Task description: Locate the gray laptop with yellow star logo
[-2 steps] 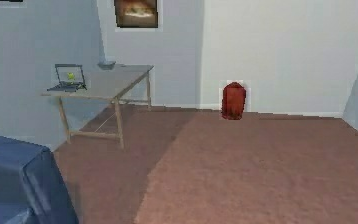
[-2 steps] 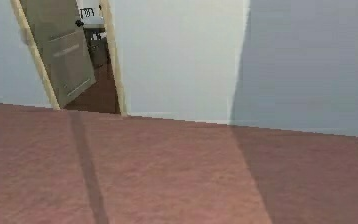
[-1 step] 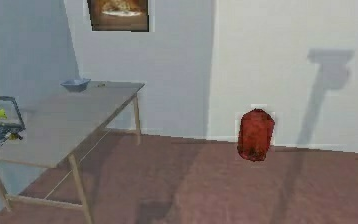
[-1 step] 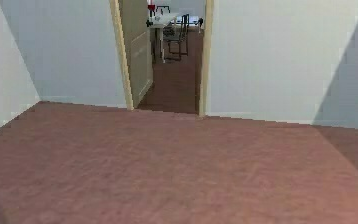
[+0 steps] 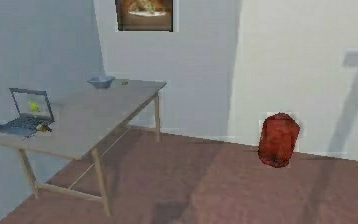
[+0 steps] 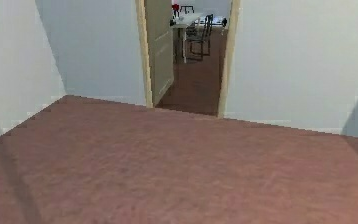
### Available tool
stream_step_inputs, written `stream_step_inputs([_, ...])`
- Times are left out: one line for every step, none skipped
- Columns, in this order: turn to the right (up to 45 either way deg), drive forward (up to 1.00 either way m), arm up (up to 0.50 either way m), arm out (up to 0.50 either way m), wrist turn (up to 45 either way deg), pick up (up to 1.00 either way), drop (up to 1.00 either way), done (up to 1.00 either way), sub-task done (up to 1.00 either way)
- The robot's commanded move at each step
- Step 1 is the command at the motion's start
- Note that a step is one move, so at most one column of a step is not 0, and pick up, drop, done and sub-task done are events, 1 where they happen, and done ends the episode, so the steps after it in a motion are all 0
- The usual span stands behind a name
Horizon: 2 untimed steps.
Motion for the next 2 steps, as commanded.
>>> stream_step_inputs([0.0, 0.05, 0.0, 0.0, 0.0, 0.0, 0.0, 0.0, 0.0])
stream_step_inputs([-36.0, 0.0, 0.0, 0.0, 0.0, 0.0, 0.0, 0.0, 0.0])
